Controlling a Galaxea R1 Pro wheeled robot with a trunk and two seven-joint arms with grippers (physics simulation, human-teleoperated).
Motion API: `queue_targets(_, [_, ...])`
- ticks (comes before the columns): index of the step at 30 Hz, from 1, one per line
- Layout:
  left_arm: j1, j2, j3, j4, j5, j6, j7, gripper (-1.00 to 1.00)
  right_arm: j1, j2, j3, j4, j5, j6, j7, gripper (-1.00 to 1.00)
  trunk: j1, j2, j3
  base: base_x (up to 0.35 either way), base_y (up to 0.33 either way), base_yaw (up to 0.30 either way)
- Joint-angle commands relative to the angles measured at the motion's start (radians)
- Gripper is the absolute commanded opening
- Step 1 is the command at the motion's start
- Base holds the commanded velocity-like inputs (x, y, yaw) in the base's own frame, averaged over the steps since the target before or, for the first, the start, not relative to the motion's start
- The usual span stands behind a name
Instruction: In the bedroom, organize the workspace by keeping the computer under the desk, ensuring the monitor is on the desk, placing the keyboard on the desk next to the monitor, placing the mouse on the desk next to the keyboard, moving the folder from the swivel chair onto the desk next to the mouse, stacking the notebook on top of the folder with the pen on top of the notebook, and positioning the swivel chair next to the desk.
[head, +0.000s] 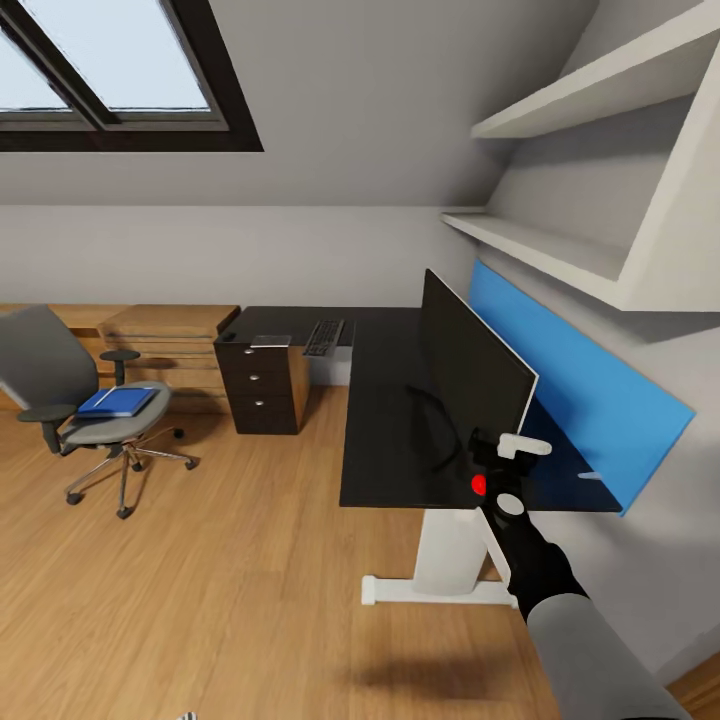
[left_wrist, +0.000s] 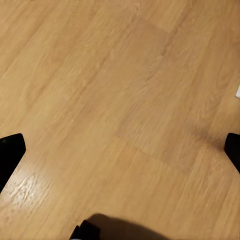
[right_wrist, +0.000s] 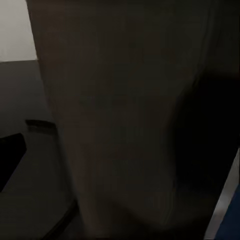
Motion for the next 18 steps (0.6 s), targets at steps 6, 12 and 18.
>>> queue_targets(6, [-0.001,-0.001,0.008,0.0,-0.008,-0.002,-0.007,1.0,-0.001,0.0,0.0,0.002,0.002,-0.004,0.001,1.0,0.0,-0.001,-0.001,0.0,0.049,0.0])
queue_targets(12, [-0.001,-0.001,0.008,0.0,-0.008,-0.002,-0.007,1.0,-0.001,0.0,0.0,0.01,0.002,-0.004,0.002,1.0,0.0,-0.001,-0.001,0.0,0.011,0.0])
queue_targets(18, [-0.001,-0.001,0.009,0.0,-0.008,-0.002,-0.007,1.0,-0.001,0.0,0.001,0.012,0.002,-0.004,0.002,1.0,0.0,-0.001,-0.001,0.0,0.125,0.0])
